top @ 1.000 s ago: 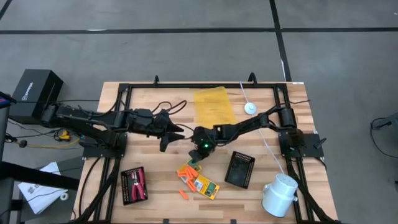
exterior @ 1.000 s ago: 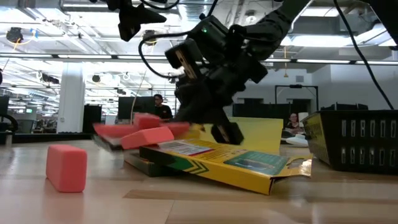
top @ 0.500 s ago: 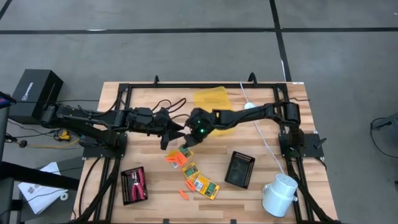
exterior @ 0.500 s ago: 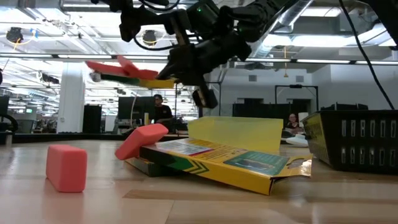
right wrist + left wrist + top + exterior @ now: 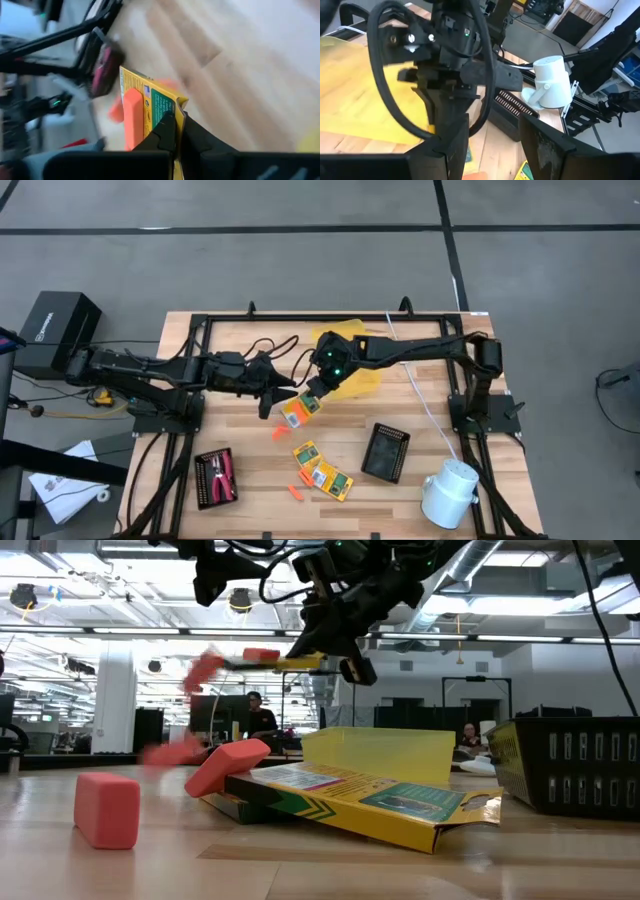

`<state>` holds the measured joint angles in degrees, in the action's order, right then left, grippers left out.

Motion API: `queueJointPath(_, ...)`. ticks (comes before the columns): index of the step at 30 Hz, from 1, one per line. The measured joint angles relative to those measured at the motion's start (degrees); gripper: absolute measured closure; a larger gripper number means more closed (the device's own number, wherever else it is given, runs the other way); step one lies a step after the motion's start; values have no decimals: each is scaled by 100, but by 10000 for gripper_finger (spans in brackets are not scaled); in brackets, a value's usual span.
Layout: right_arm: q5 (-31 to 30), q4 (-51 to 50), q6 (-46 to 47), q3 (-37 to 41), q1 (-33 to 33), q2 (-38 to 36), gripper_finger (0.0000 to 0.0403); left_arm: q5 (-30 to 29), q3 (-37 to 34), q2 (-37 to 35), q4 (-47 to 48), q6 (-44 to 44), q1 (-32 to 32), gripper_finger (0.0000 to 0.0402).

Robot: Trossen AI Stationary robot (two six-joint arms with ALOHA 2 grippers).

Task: Pick & Place School Supplies
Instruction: Put the yellow crayon box into the yellow bin

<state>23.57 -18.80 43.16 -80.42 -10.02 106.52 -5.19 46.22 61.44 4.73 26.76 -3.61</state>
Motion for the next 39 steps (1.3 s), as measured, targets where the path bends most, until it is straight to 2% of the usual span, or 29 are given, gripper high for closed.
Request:
queueJointPath(5, -1277, 6, -289, 0, 330, -89, 403, 67, -2, 1, 52, 5, -8, 234)
queueJointPath(9, -1621, -10, -363, 0, 465, -89, 403, 90, -9, 5, 75, 7, -10, 234)
queueJointPath(14, -2545, -62, -712, -25, 637, -89, 403, 70, -13, 5, 70, 9, -10, 234)
queueJointPath(18, -3061, -79, -995, -183, 789, -89, 403, 64, -13, 5, 24, 9, -10, 234)
queueJointPath(24, -3416, -66, -1159, -223, 798, -89, 403, 32, -13, 5, 20, 7, -10, 234)
queueJointPath(31, -3412, -69, -1036, -225, 765, -85, 403, 26, -13, 5, 25, 7, -10, 234)
queueJointPath(39, -3556, -295, -1093, -234, 355, -287, 403, -34, 11, -6, -58, 4, -1, 234)
